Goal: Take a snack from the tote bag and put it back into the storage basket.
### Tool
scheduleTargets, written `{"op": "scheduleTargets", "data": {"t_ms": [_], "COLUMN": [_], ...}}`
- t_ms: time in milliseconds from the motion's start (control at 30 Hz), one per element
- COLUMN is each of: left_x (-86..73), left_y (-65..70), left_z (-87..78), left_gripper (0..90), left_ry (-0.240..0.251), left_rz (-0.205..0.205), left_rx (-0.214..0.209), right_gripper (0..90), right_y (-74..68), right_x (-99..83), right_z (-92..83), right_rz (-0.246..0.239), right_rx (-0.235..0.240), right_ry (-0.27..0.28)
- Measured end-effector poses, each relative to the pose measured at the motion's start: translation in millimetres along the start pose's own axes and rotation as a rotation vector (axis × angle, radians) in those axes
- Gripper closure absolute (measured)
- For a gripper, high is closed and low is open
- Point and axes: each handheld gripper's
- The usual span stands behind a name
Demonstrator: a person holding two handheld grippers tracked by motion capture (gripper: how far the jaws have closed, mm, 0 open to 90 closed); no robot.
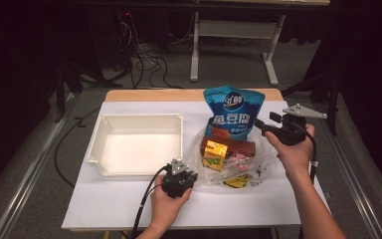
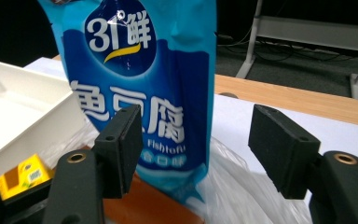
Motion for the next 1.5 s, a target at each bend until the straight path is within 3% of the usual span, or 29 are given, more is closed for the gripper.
{"op": "scheduleTargets", "data": {"t_ms": [300, 533, 567, 633, 667, 700, 767, 833, 967, 1033, 1167, 1433, 1500], "left_x": [0.2, 0.1, 0.1, 0.0, 0.0, 0.0, 0.1, 0.1, 0.1, 0.1, 0.2, 0.3, 0.3], "left_y": [-0.3, 0.1, 0.1, 0.1, 0.0, 0.0, 0.2, 0.5, 0.4, 0.1, -0.2, 0.9, 1.1], "left_z": [0.1, 0.2, 0.3, 0.3, 0.2, 0.2, 0.4, 0.5, 0.3, 0.1, 0.1, 1.3, 1.4], "left_gripper": [78.6, 78.6, 78.5, 78.5, 78.6, 78.6, 78.6, 78.5, 78.5, 78.5, 78.5, 78.7, 79.1], "left_ry": [-0.002, -0.001, 0.0, 0.0, -0.001, -0.001, -0.003, -0.005, -0.004, -0.002, 0.0, -0.009, -0.01], "left_rz": [0.0, 0.004, 0.003, 0.004, 0.005, 0.005, 0.007, 0.009, 0.01, 0.007, 0.002, 0.003, 0.008], "left_rx": [0.0, -0.002, -0.004, -0.005, -0.006, -0.007, -0.004, -0.004, -0.005, -0.007, -0.008, 0.005, 0.011], "right_gripper": [34.4, 34.0, 40.2, 42.1, 44.2, 52.9, 55.2, 65.1, 86.4, 88.5, 90.0, 90.0, 90.0], "right_y": [-2.1, 2.6, 1.3, -0.4, -3.7, -9.4, -11.2, -16.9, -25.4, -30.0, -32.0, -33.6, -31.1], "right_x": [4.4, 8.9, 10.3, 10.7, 11.3, 11.7, 11.7, 11.7, 13.4, 14.8, 16.3, 25.9, 28.6], "right_z": [35.8, 48.2, 50.7, 52.3, 54.5, 56.6, 57.2, 58.3, 57.3, 57.1, 54.8, 42.7, 36.3], "right_rz": [0.007, 0.039, 0.036, 0.029, 0.007, -0.031, -0.041, -0.08, -0.133, -0.162, -0.153, -0.157, -0.137], "right_rx": [0.012, 0.038, 0.045, 0.057, 0.048, 0.021, 0.016, -0.027, -0.043, -0.061, -0.068, -0.061, -0.058], "right_ry": [-0.022, 0.004, 0.002, 0.0, -0.015, -0.041, -0.046, -0.075, -0.098, -0.114, -0.112, -0.069, -0.043]}}
Point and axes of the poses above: each handheld gripper's, and its own axes: z roughly forward along the jaws, x roughly out of its top, y roughly to its right, and after that the axes turned 15 degrees about -z, right-handed
